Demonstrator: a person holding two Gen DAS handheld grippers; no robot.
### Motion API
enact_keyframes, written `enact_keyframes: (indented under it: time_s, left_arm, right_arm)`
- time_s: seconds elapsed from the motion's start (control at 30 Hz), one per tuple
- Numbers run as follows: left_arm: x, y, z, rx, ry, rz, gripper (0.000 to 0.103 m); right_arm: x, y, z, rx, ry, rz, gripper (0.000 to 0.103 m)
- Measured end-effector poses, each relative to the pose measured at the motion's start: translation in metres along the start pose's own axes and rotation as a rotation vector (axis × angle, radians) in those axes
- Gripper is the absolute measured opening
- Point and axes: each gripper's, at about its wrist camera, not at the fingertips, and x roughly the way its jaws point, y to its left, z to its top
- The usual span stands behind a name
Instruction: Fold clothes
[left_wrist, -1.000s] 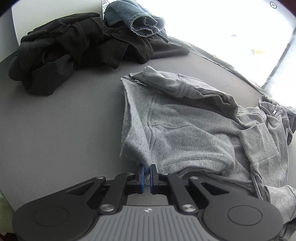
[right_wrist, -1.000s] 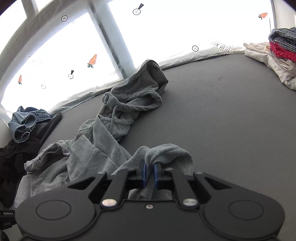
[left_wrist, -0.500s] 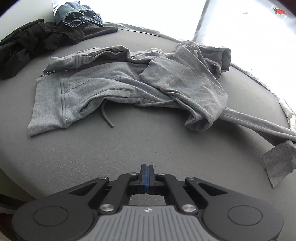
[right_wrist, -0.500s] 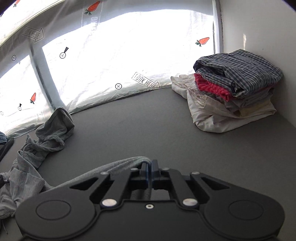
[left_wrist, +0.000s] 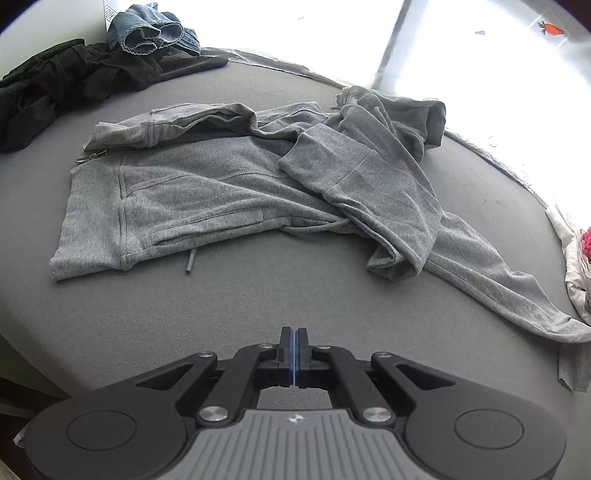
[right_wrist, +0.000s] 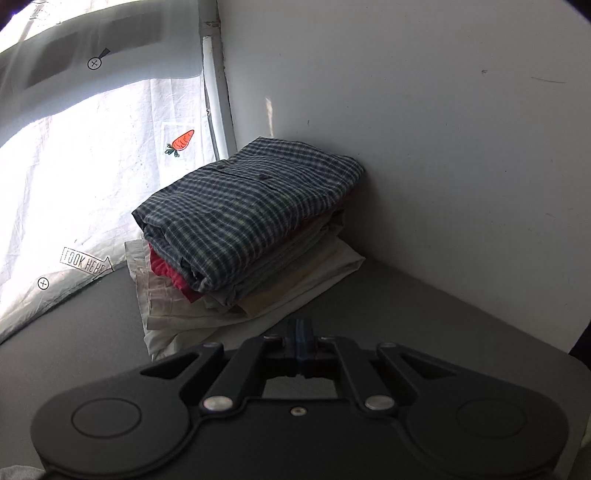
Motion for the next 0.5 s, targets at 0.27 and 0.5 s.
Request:
enact_keyframes:
  time_s: [0.27,0.5]
  left_arm:
    - [0.01,0.006,0.034,0.018,-0.02,0.037,0.029]
    - [0.024,0.02,0.077,0.125,-0.028,0.016,0.062]
  right_arm:
    - [-0.015,0.043,-0.072,-0.078,0.154,0.137,0.003]
    - [-0.036,0.12,-0.133,-0.188,0.231,0.228,0.033]
